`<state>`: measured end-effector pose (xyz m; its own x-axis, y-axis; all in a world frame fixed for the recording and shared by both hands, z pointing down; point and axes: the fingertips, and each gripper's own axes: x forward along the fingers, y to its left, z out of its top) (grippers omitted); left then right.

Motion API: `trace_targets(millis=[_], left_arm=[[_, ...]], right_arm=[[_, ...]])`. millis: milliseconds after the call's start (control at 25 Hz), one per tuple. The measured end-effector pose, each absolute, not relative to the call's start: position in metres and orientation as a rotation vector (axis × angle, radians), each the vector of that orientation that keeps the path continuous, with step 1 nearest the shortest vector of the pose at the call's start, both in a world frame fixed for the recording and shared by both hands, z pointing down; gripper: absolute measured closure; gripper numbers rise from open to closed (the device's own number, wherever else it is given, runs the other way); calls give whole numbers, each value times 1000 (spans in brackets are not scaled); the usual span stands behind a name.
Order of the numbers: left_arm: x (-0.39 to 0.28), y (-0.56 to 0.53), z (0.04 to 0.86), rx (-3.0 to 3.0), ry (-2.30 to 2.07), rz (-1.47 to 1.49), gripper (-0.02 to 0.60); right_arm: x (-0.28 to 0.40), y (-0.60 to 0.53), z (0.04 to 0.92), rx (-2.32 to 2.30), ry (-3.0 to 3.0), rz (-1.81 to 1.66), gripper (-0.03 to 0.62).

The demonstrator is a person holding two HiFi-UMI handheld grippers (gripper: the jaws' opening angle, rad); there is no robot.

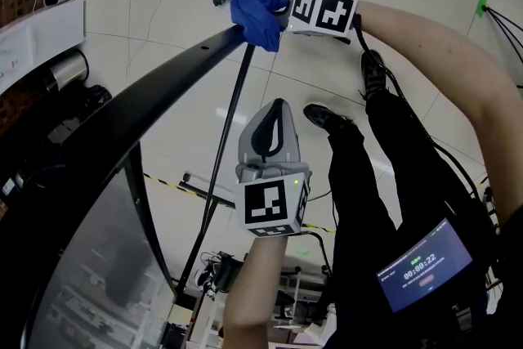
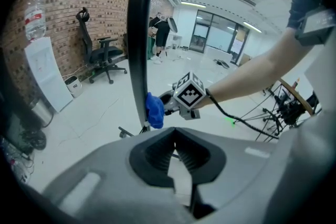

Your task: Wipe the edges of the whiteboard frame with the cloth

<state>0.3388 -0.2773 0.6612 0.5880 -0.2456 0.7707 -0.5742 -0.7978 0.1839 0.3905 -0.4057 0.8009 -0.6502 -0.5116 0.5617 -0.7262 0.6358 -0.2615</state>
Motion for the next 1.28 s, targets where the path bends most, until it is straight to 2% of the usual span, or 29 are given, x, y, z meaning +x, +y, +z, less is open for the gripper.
trace_targets(millis=[480, 880, 1080, 1280], left_arm=[[318, -273, 674, 2331, -759, 1033, 578], [312, -267, 673, 2245, -961, 885, 578], [235, -274, 685, 2185, -1096, 914, 578], [195, -267, 698, 2011, -1214, 815, 578]], right_arm=[[386, -385, 841, 912, -2157, 405, 416], [332, -334, 813, 814, -2247, 182, 416], [281, -344, 810, 828, -2156, -8, 416], [292, -366, 838, 876, -1902, -42, 416]])
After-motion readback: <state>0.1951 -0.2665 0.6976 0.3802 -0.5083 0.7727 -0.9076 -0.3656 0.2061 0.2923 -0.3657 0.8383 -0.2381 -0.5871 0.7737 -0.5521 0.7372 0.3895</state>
